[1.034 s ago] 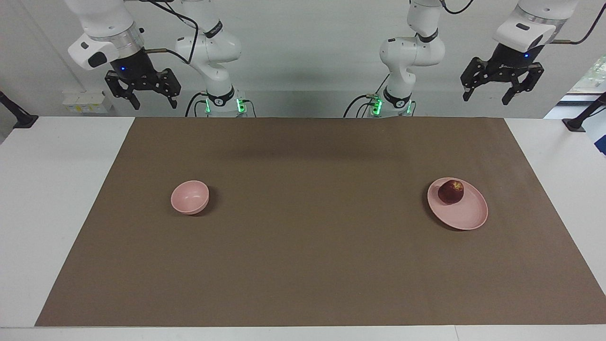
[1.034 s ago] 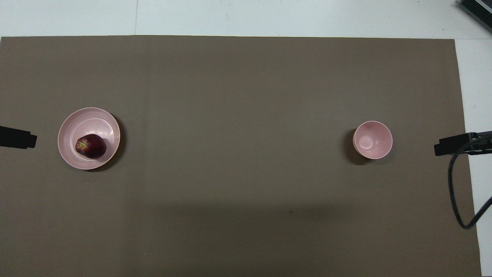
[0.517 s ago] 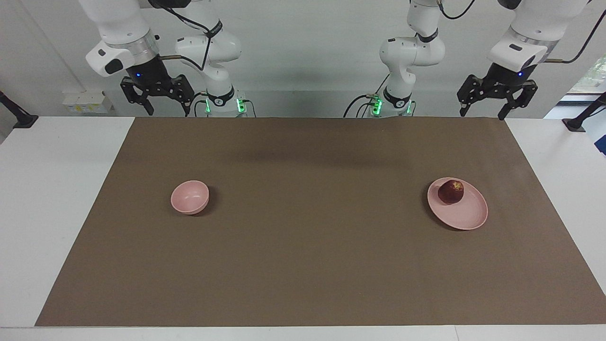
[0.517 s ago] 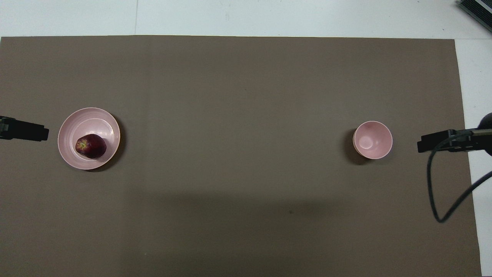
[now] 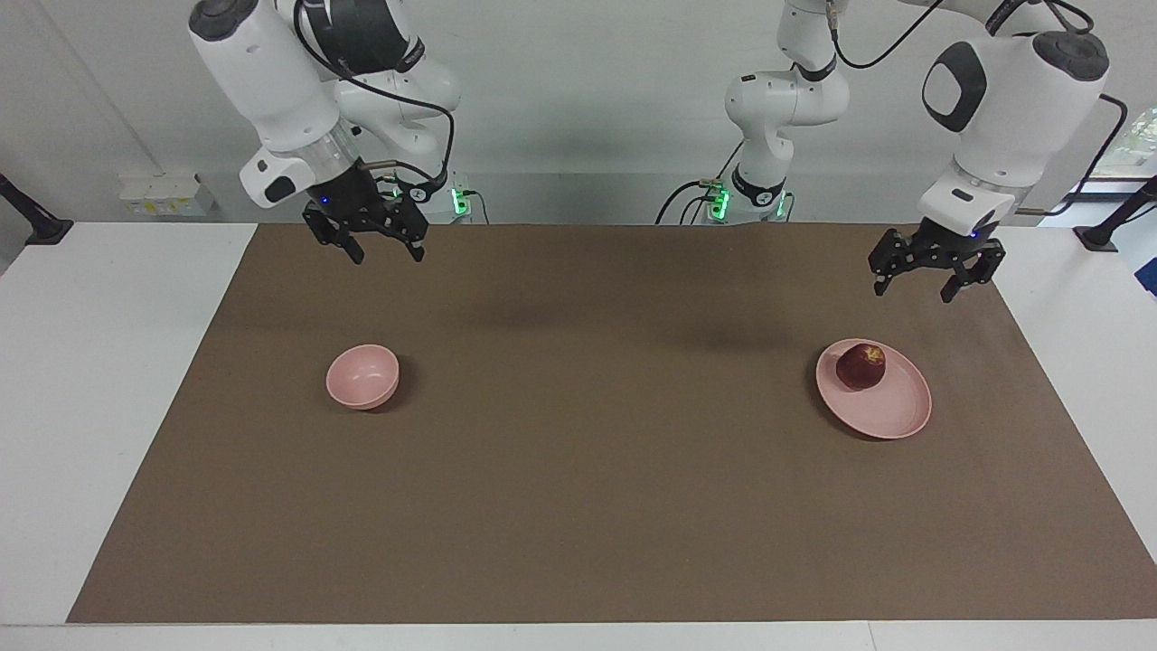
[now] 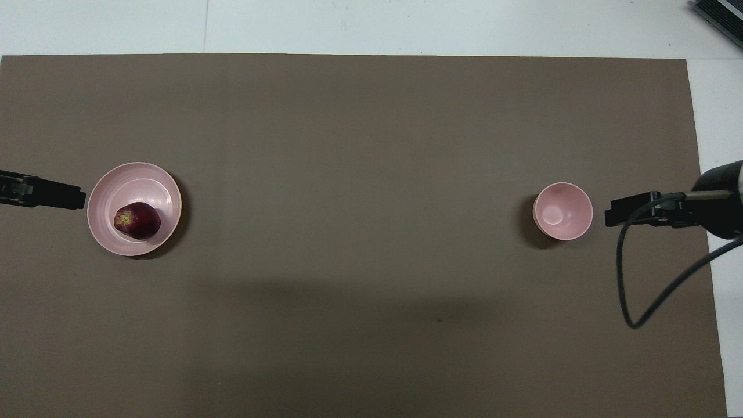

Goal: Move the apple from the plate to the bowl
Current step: 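Grasp the red apple in the pink bowl with the left gripper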

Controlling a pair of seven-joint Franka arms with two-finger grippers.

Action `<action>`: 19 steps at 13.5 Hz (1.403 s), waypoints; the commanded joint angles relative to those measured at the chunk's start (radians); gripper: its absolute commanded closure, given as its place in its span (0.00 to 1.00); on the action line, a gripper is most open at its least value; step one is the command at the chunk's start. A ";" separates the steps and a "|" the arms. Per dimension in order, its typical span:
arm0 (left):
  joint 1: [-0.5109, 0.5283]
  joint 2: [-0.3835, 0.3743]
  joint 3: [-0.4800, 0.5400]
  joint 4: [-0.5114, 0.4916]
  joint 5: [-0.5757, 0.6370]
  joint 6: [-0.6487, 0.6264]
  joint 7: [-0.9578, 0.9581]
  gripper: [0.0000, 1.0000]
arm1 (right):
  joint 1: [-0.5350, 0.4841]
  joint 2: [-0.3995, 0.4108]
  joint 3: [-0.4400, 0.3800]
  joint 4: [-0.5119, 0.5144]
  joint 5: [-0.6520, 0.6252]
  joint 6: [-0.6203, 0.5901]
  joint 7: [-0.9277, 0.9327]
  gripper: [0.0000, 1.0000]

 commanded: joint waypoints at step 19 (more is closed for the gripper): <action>0.073 0.167 -0.011 -0.217 -0.114 0.336 0.089 1.00 | 0.202 0.185 0.002 -0.144 0.496 0.338 0.427 0.00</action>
